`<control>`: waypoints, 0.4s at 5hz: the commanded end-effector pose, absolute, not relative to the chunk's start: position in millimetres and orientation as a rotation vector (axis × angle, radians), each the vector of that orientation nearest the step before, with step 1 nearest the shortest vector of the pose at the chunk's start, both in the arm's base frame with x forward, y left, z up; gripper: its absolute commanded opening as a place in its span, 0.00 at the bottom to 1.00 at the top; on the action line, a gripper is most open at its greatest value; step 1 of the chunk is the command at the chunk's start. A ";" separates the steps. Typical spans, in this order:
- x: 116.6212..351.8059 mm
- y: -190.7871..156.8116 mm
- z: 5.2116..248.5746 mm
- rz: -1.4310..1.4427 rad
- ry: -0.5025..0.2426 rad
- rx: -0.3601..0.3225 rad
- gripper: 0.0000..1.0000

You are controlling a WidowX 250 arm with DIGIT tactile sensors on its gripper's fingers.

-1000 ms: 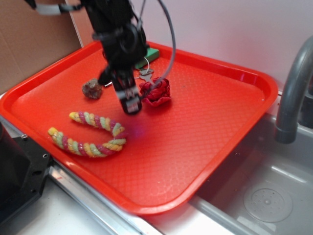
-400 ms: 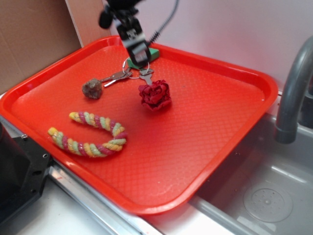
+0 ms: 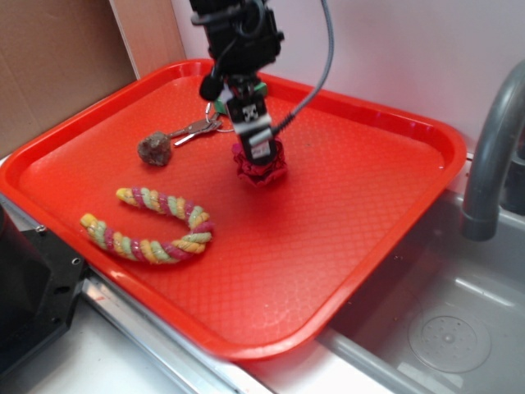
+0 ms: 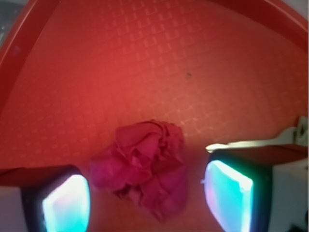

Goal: Grab the red paper.

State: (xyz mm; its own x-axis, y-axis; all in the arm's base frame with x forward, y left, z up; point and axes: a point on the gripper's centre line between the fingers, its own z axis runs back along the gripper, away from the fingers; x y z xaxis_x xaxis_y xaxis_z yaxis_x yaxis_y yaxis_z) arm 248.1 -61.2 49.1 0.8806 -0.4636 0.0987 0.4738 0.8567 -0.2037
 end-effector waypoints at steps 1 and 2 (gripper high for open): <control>254.2 -74.4 27.7 -0.507 -0.046 -0.220 1.00; 254.5 -76.2 25.1 -0.494 -0.051 -0.202 1.00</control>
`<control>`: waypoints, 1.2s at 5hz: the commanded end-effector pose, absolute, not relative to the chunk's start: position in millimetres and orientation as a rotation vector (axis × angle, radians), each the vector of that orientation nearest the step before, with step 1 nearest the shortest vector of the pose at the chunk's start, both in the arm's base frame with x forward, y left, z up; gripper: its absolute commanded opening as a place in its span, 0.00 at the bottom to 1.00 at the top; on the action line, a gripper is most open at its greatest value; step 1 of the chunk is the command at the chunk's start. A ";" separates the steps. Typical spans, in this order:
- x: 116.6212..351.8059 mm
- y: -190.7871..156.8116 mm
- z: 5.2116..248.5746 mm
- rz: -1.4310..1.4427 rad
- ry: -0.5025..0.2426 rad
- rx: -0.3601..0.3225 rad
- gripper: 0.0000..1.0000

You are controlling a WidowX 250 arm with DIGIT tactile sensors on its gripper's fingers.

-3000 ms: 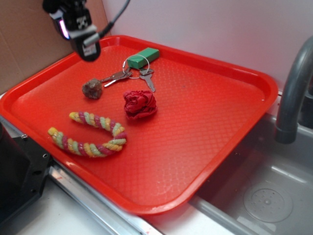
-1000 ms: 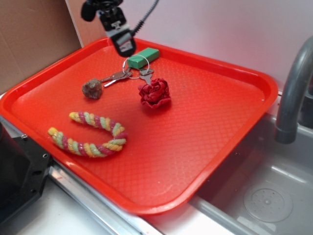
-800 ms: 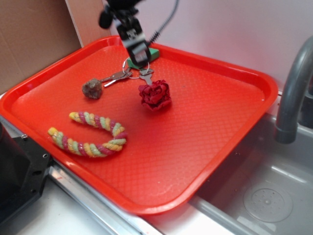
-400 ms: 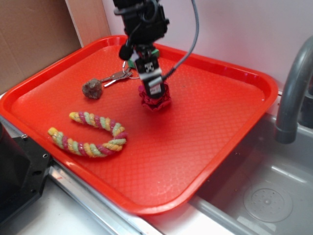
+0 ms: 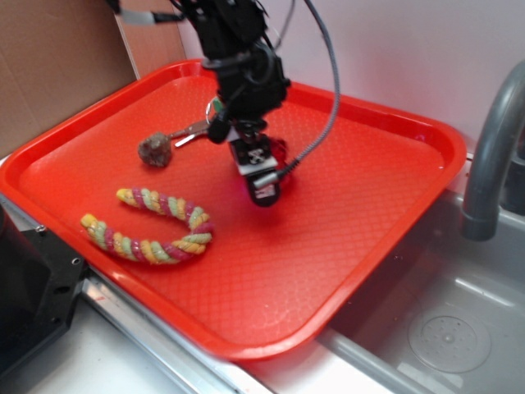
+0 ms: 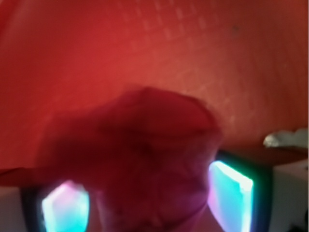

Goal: Grab the red paper.

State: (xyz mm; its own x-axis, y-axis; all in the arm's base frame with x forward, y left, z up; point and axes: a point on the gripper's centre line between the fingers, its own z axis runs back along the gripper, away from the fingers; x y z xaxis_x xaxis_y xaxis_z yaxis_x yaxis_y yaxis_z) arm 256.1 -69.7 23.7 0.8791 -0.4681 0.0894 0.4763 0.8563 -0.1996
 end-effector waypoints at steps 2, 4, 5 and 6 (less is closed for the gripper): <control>261.9 -73.3 57.4 -0.499 -0.121 -0.170 1.00; 267.4 -66.5 114.5 -0.472 -0.165 -0.001 1.00; 280.2 -66.5 98.6 -0.487 -0.135 -0.007 1.00; 286.1 -70.0 78.9 -0.507 -0.100 -0.039 1.00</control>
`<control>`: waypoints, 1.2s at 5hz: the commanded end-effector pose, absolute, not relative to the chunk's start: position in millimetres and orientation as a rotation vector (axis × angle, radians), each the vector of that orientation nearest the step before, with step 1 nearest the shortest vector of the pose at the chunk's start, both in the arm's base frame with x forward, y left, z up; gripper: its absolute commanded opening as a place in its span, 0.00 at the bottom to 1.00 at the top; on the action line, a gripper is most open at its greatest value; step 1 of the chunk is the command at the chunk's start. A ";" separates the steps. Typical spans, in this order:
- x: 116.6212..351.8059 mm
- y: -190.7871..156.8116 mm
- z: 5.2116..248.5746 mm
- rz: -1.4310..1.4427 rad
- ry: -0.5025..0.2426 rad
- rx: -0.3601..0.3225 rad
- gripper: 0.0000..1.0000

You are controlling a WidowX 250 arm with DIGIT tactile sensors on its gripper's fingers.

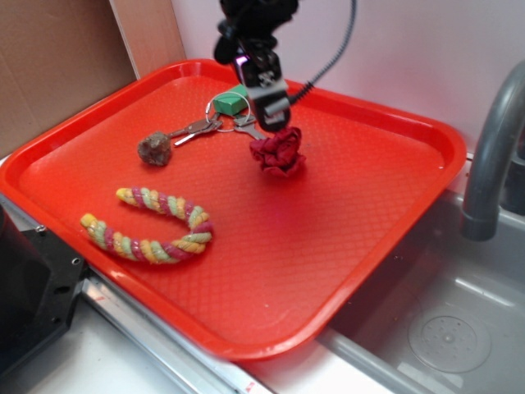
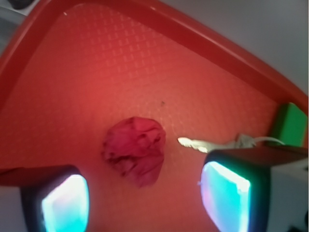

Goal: Grab the red paper.

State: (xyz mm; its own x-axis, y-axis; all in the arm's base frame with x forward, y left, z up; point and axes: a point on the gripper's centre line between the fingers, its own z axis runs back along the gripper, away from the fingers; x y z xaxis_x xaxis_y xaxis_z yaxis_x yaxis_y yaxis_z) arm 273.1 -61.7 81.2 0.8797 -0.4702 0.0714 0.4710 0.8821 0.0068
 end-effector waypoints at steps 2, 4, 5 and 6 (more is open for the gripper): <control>286.8 -88.0 52.4 -0.540 -0.080 -0.103 1.00; 275.4 -101.6 33.5 -0.581 -0.011 -0.096 1.00; 264.8 -96.5 30.1 -0.546 0.023 -0.099 0.00; 261.7 -92.6 32.8 -0.542 0.017 -0.104 0.00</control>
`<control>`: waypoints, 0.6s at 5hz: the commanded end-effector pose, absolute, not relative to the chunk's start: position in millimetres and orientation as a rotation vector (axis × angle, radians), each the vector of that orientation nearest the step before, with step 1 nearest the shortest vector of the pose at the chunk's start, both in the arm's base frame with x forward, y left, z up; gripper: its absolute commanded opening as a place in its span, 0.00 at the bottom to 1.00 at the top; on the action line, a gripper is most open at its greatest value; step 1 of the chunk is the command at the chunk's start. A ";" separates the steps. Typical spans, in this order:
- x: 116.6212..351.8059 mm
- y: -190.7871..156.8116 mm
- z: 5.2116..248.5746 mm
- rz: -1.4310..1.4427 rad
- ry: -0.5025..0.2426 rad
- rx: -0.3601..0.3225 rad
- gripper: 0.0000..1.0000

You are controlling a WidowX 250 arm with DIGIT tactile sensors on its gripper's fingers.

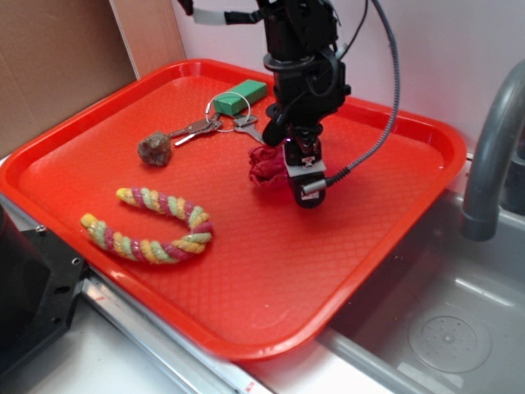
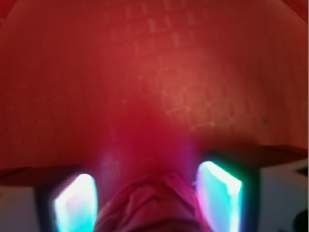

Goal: Grab the red paper.

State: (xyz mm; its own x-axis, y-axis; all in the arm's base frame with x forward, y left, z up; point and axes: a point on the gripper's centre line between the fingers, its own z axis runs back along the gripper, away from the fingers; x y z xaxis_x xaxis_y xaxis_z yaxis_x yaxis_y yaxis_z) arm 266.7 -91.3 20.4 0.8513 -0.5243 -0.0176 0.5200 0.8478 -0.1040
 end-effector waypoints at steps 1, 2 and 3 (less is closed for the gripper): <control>263.3 -92.4 45.5 -0.556 -0.008 -0.114 0.00; 265.7 -88.4 74.0 -0.551 -0.022 -0.104 0.00; 262.3 -69.5 124.2 -0.465 -0.067 -0.068 0.00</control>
